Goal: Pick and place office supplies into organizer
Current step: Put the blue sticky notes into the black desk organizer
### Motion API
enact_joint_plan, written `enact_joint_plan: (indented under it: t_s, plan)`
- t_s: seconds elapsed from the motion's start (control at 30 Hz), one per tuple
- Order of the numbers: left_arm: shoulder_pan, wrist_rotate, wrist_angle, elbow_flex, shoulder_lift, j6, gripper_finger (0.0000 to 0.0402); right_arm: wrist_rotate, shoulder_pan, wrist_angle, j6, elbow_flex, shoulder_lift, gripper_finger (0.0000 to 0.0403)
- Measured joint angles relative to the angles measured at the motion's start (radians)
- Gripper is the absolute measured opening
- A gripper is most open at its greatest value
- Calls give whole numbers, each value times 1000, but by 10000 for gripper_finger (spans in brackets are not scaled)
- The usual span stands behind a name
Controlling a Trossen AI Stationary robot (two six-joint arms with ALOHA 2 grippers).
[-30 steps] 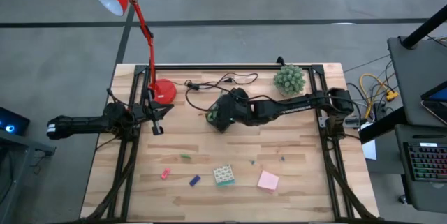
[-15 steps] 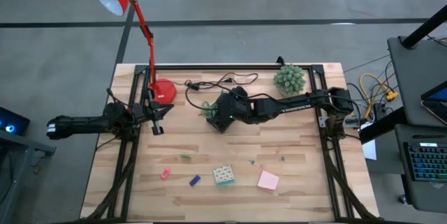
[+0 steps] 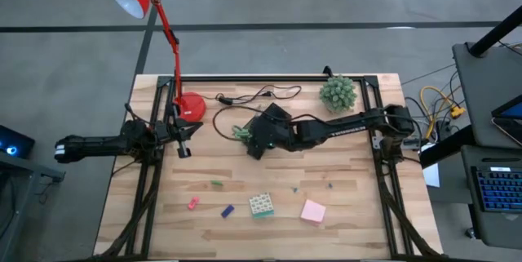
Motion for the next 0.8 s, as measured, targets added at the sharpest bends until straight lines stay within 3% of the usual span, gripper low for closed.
enact_joint_plan:
  t_s: [0.47,0.8]
  plan:
    - [0,0,0,0,0,0,0,-5,242,-73,-231,33,-3,102]
    - [0,0,0,0,0,0,0,-33,382,-215,-299,28,-3,172]
